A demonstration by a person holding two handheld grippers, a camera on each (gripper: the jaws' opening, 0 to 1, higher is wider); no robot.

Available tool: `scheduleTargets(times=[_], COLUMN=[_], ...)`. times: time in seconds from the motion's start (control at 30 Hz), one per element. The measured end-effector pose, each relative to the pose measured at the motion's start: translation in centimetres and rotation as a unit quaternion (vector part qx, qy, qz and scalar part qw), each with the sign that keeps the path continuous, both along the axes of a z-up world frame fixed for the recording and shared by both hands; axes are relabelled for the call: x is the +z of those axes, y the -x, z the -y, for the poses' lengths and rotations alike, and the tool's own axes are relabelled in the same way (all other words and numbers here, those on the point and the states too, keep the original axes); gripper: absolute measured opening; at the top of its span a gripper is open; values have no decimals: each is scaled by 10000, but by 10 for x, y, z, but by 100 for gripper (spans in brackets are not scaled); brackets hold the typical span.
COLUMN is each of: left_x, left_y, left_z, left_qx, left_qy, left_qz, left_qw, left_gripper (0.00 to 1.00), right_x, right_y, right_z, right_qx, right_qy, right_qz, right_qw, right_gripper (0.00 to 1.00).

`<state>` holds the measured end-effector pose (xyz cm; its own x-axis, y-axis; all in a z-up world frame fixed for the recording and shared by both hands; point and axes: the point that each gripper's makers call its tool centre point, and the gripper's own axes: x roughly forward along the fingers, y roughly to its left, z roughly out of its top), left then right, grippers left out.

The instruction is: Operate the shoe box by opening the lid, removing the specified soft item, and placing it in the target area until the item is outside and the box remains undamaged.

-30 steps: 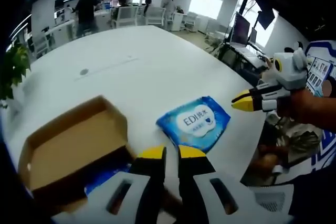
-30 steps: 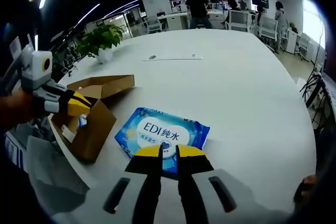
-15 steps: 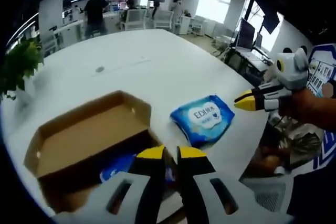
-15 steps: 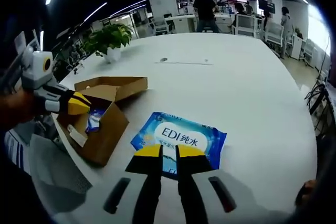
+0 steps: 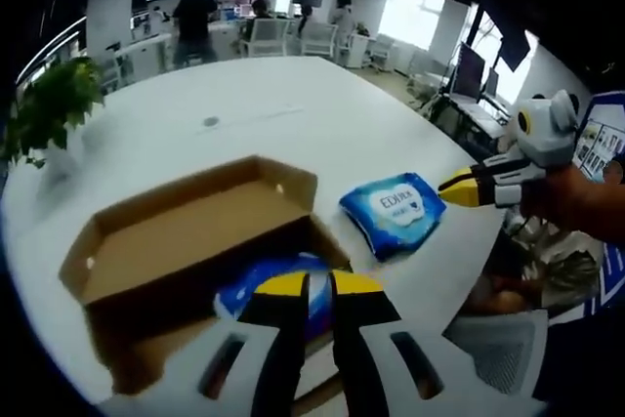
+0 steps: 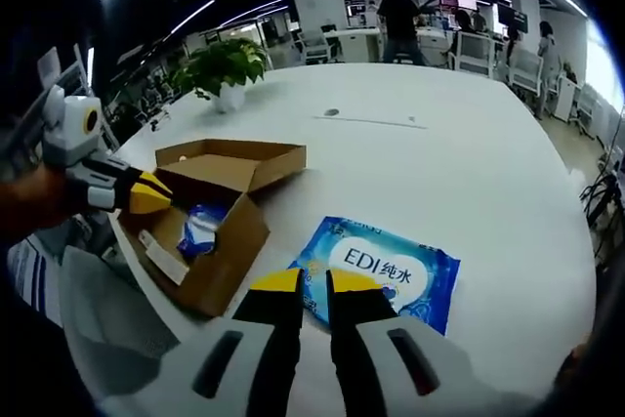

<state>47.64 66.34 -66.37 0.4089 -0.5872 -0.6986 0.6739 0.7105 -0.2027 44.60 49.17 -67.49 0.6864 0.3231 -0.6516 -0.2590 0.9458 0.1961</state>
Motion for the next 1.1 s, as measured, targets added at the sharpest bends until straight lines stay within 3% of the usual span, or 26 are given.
scheduleTargets(times=[0.53,1.1], left_x=[-4,-17], left_y=[1,-1], left_z=[-36,-59], left_qx=[251,478], left_qy=[16,-2], left_qz=[8,-101], left_qw=[9997,9988], left_gripper=[5,5], right_x=[4,4], right_y=[0,-6], right_z=[-30,-54], right_qx=[154,298], right_qy=[22,22], right_qz=[22,6], right_qw=[9999,9996], right_gripper=[7,6])
